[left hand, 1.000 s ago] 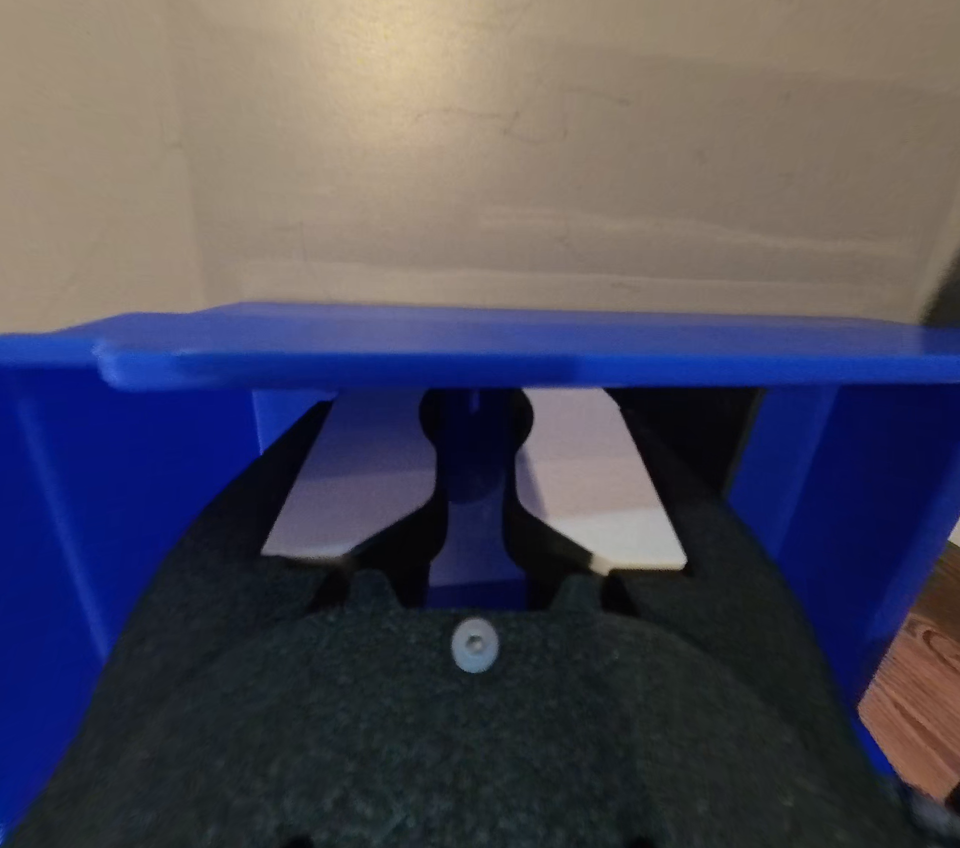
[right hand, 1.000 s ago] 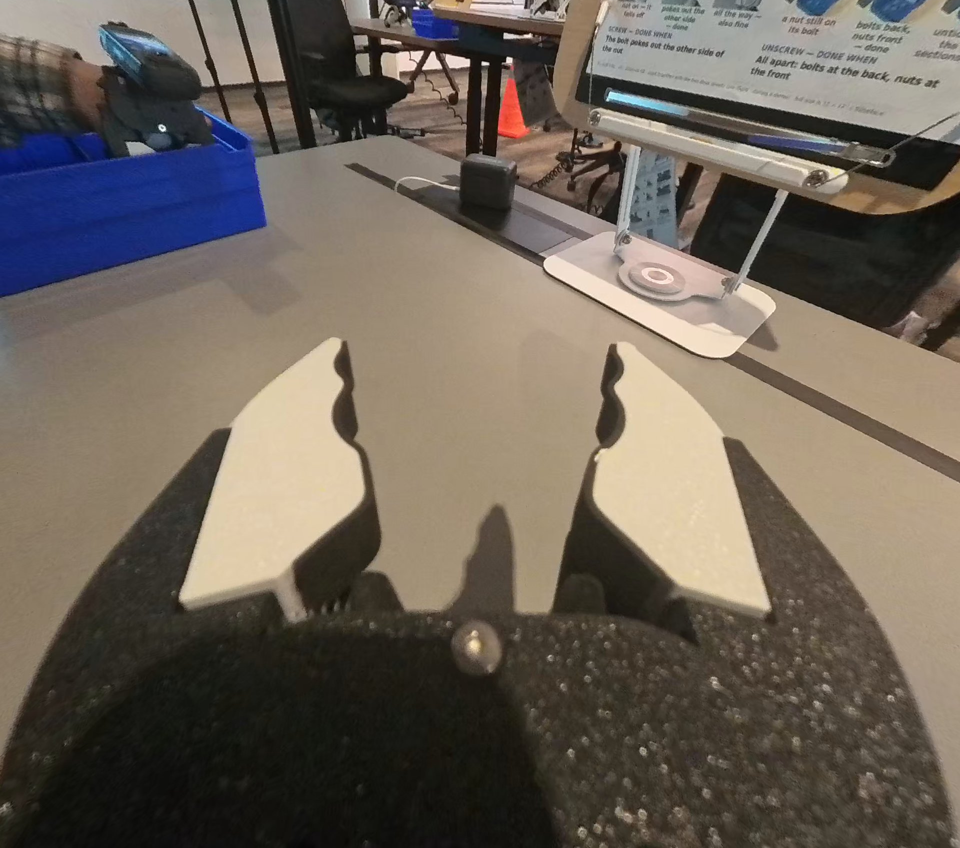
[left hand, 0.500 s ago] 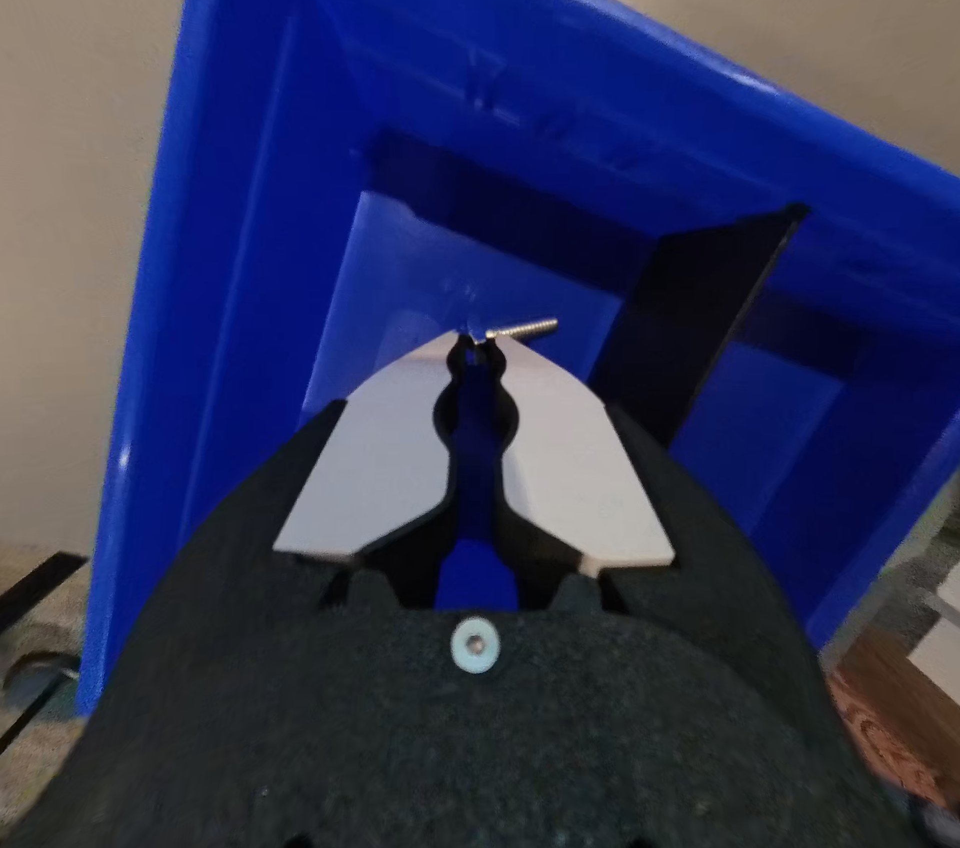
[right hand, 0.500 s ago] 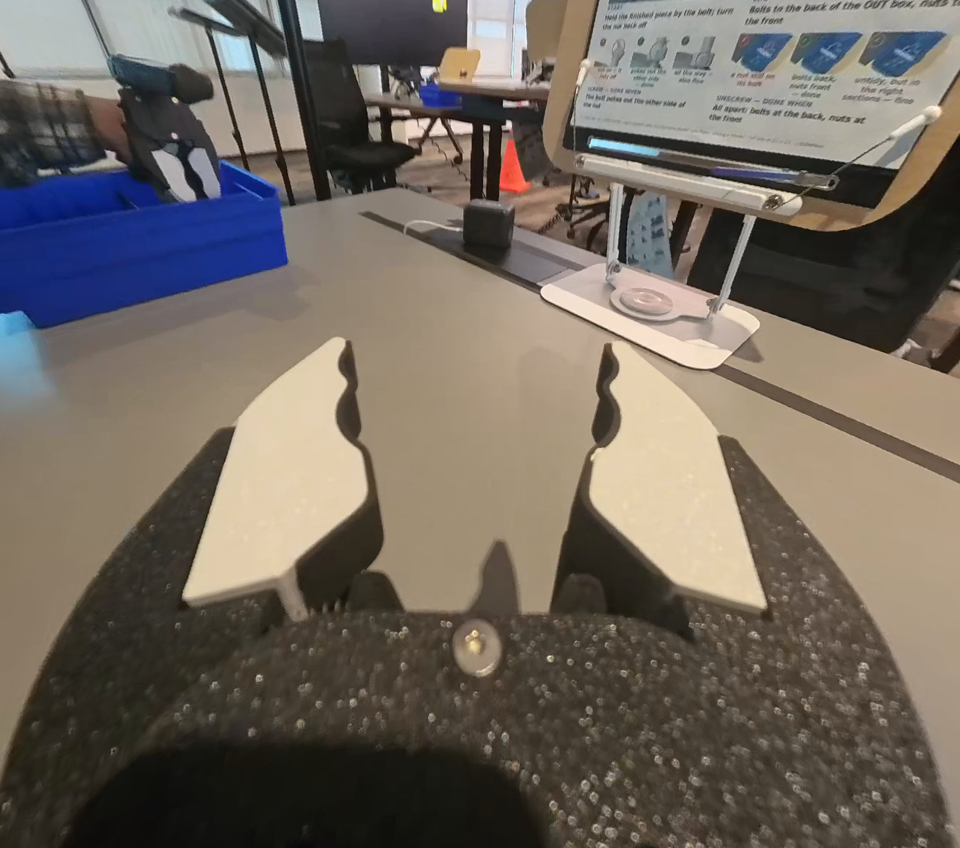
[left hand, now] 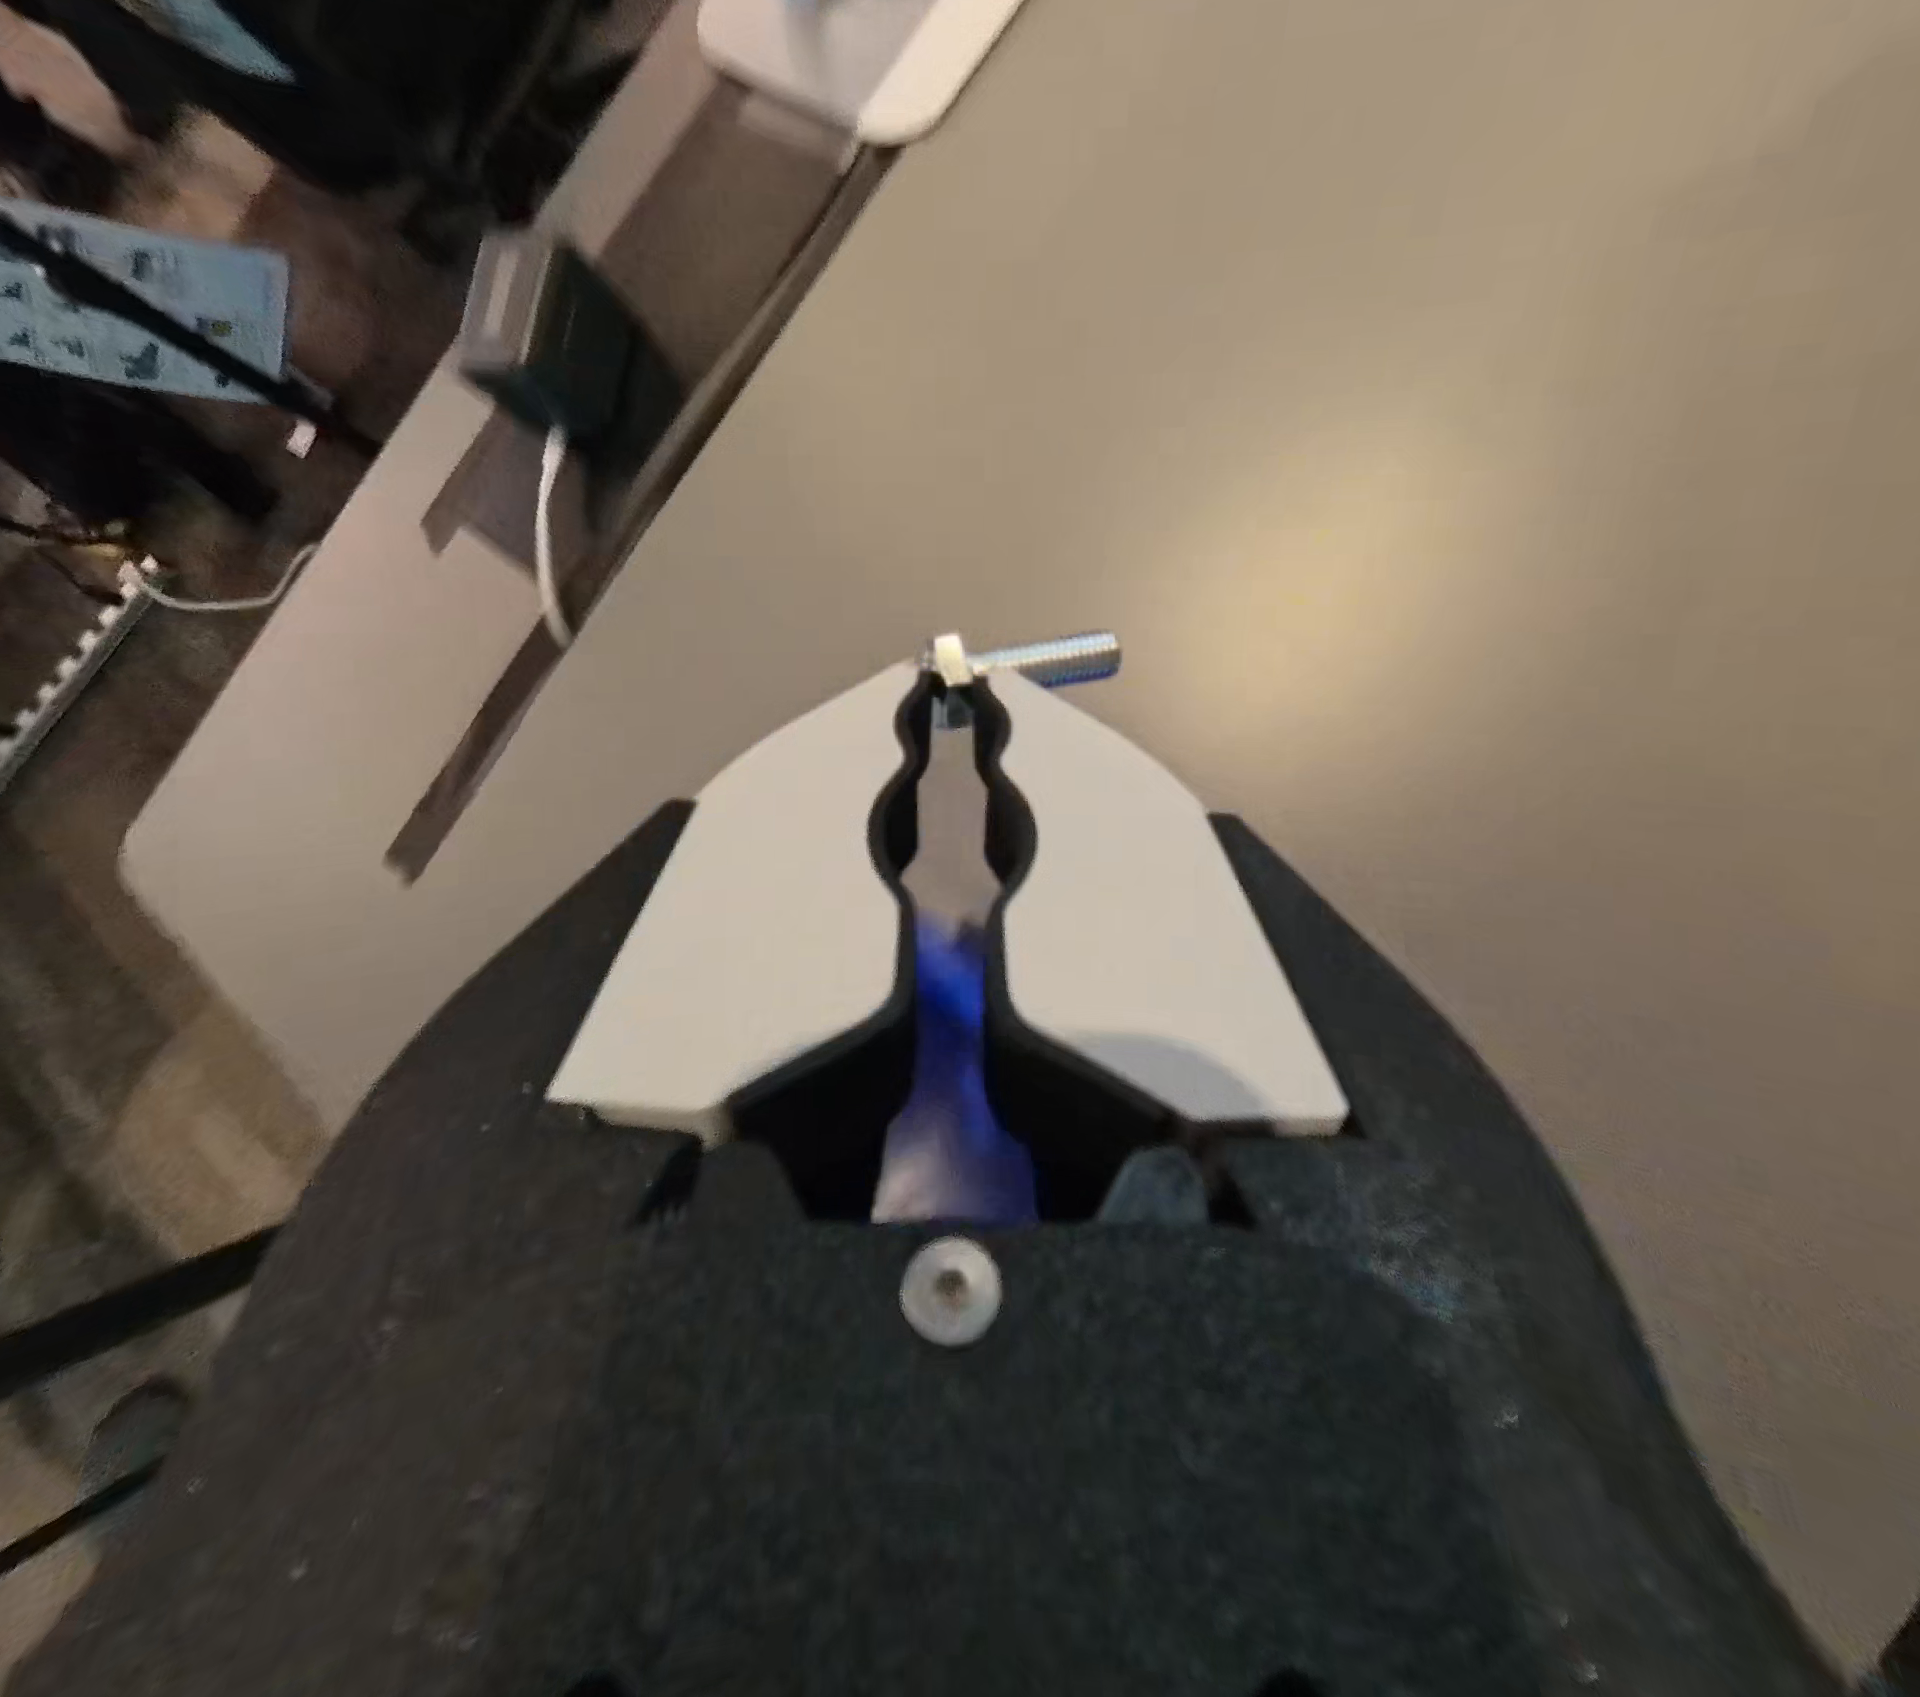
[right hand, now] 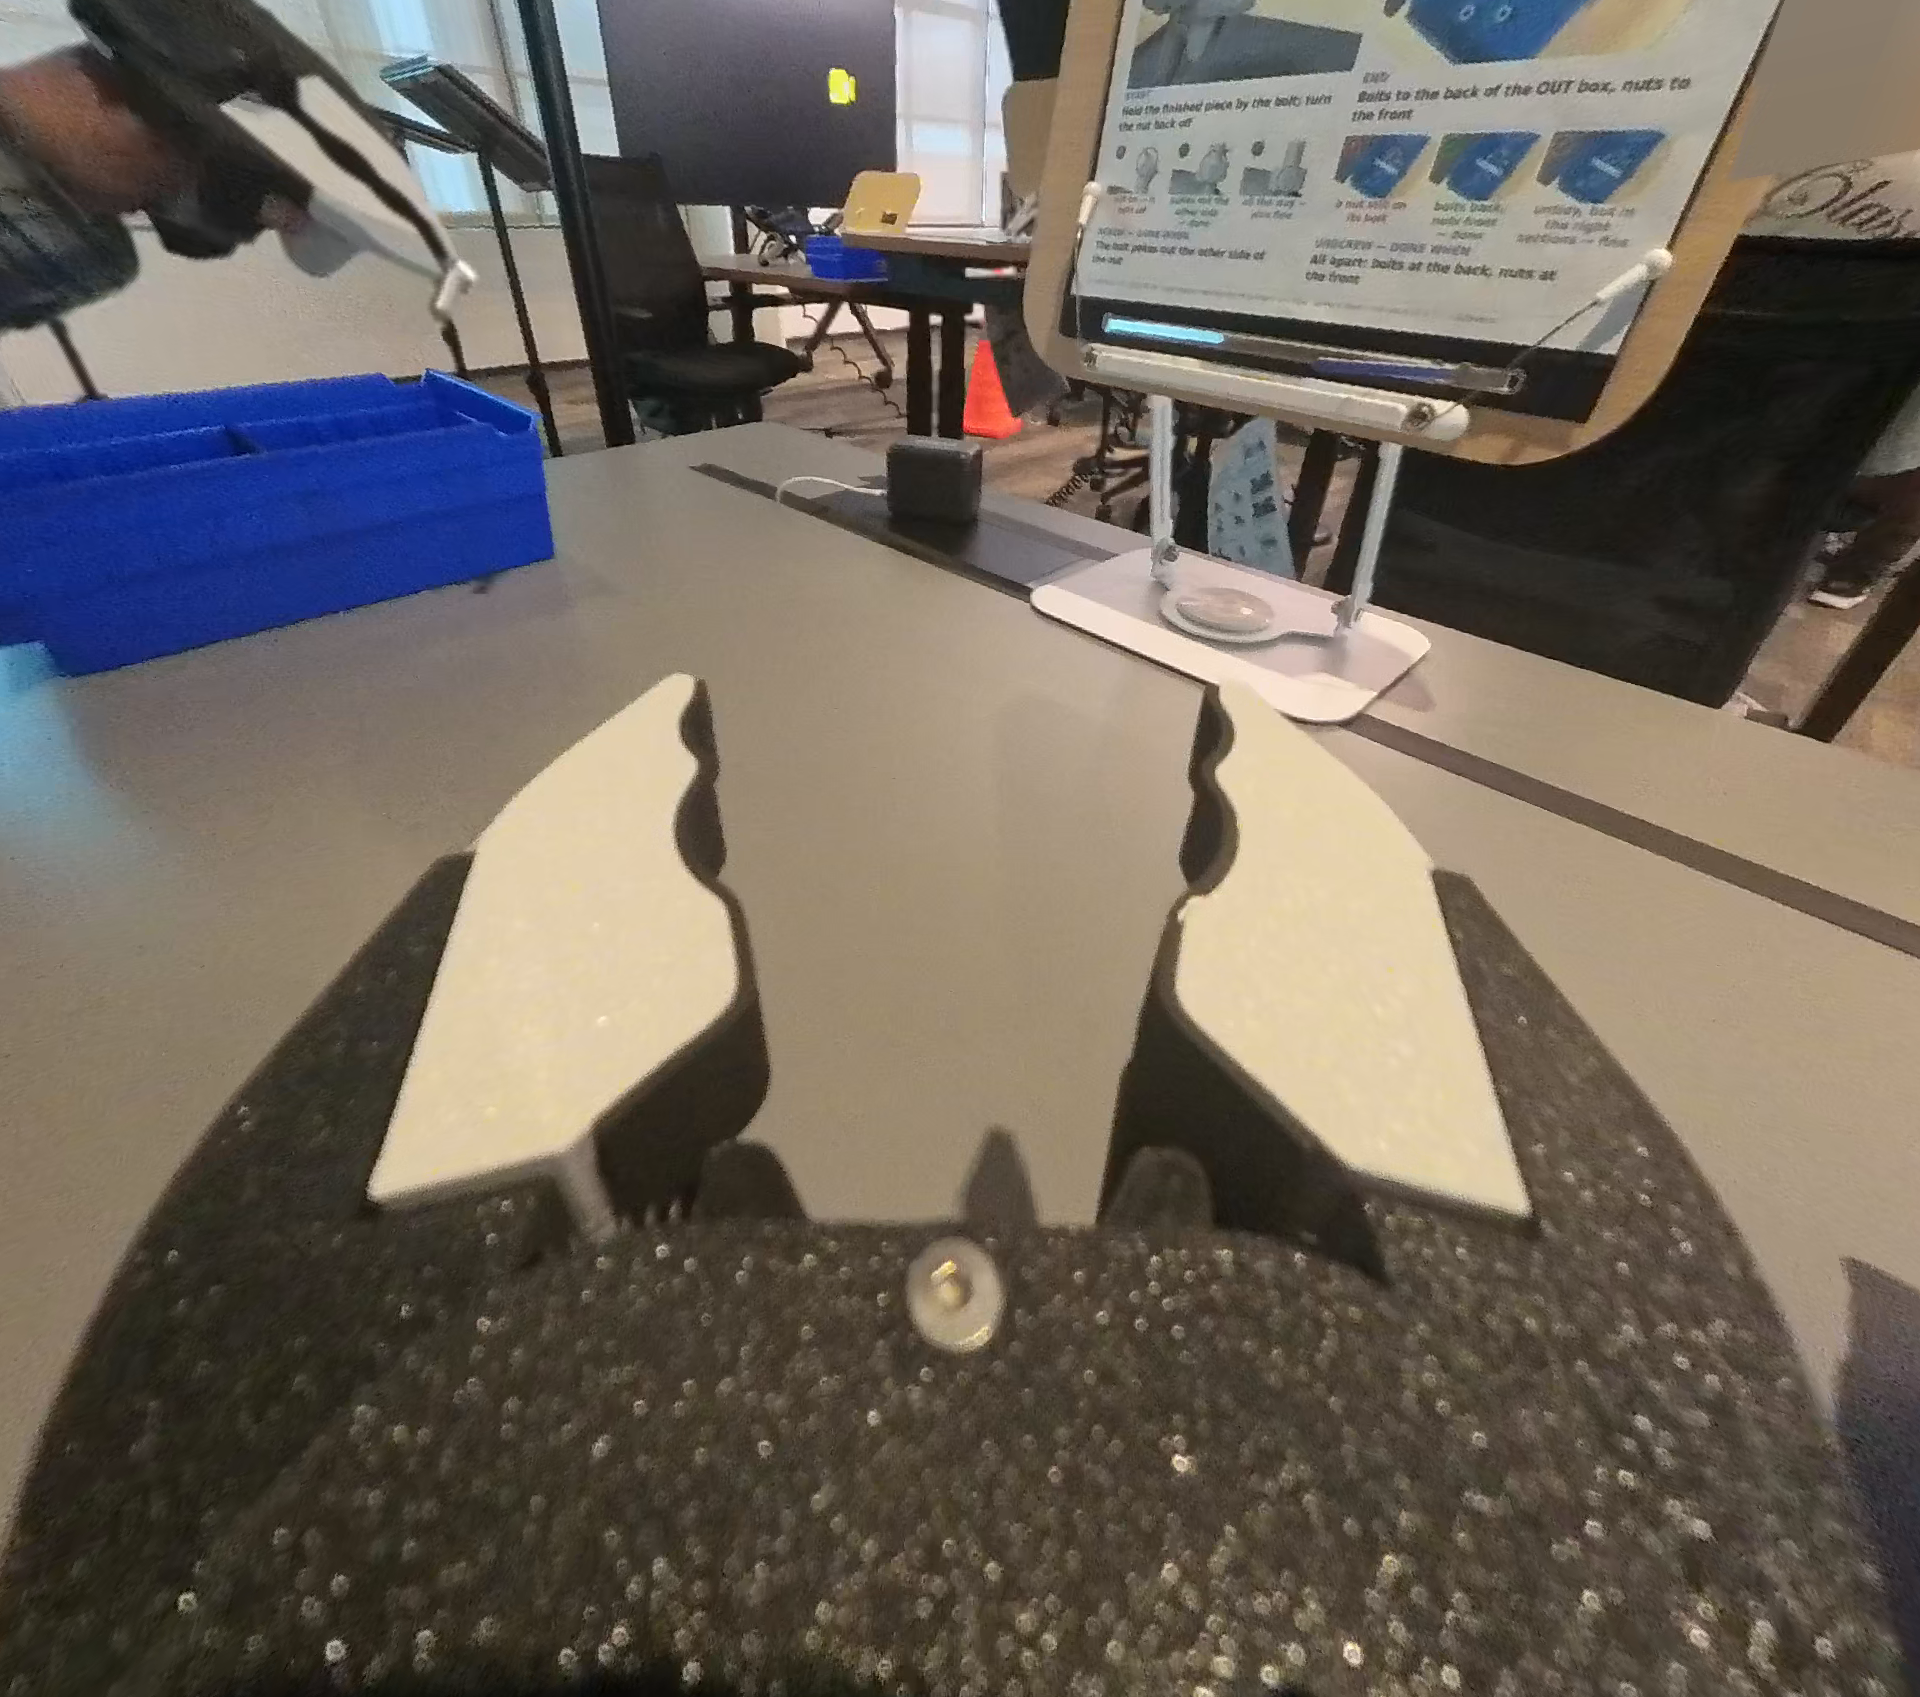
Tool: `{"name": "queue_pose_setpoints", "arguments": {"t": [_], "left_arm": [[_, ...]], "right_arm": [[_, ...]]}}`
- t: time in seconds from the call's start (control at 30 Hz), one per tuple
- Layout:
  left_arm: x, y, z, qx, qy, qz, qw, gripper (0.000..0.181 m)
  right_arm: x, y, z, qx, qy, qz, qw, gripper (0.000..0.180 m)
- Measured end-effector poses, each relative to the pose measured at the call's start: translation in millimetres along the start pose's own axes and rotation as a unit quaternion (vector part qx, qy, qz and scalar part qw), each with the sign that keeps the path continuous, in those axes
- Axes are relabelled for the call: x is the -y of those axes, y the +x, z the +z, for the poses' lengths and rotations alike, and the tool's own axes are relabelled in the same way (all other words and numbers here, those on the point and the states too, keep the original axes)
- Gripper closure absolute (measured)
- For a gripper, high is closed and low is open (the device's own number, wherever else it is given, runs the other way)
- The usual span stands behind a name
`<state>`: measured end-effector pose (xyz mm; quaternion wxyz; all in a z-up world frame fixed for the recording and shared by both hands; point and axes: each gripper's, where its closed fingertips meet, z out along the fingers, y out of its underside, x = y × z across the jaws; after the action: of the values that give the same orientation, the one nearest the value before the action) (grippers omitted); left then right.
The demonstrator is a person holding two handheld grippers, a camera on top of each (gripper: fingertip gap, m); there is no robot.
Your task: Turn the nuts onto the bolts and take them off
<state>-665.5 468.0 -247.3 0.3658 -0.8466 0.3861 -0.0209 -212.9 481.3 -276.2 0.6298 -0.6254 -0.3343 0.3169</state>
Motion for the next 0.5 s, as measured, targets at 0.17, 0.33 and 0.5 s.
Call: {"name": "queue_pose_setpoints", "arguments": {"t": [0.17,0.33,0.5], "left_arm": [[68.5,75.2,65.4,-0.04,0.076,-0.078,0.993,0.174],[65.4,126.7,154.1,-0.084,0.064,-0.196,0.975,0.174],[47.1,146.6,186.6,-0.075,0.037,-0.262,0.961,0.174]], "right_arm": [[-10.9,14.6,3.5,0.004,-0.007,0.0,1.0,0.094],[-28.9,19.4,9.3,0.018,-0.032,-0.015,0.999,0.093],[-44.9,17.3,7.1,0.027,-0.046,-0.023,0.998,0.094]]}}
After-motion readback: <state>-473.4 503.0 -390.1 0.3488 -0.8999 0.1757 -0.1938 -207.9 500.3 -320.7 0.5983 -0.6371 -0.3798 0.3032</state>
